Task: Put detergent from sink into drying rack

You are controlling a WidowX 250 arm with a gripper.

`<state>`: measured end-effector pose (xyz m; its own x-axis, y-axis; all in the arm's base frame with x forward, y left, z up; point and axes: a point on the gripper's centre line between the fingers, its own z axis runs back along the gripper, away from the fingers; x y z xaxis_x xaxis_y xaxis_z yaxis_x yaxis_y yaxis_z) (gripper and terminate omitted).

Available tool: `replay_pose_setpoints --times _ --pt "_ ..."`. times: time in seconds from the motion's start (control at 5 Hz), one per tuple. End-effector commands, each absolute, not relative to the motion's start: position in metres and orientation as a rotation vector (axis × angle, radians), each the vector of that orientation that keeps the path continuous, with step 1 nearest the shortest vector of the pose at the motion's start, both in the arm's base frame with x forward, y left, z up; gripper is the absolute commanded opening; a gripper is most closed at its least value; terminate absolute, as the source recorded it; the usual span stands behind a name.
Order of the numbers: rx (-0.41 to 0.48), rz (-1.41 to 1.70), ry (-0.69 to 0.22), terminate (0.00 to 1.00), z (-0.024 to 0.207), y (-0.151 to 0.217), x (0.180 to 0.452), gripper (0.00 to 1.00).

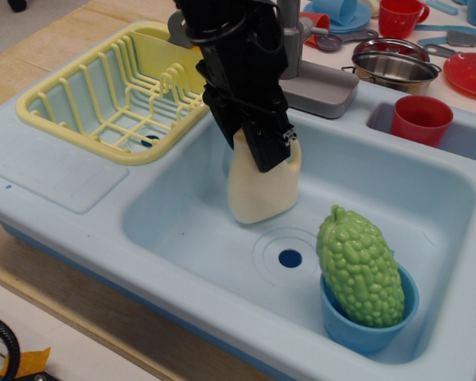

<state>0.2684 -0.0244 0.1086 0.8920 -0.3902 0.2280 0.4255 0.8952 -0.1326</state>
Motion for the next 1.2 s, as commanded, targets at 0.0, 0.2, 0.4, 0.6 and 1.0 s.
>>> replay_pose_setpoints --times 0.0,0.2,0.4,0.6,1.0 --pt "-0.068 -0.415 -0.211 0.0 0.164 -0.018 0.279 0.0" --pt "0.03 -0.362 -0.211 0.0 0.198 0.003 0.285 0.0" --pt "0.177 -0.3 -0.266 0.0 0.212 0.038 0.29 0.0" --pt "0.227 -0.274 -0.27 0.0 0.21 0.066 0.291 0.0" --pt "0.246 -0.276 -0.26 0.0 0.199 0.089 0.289 1.0"
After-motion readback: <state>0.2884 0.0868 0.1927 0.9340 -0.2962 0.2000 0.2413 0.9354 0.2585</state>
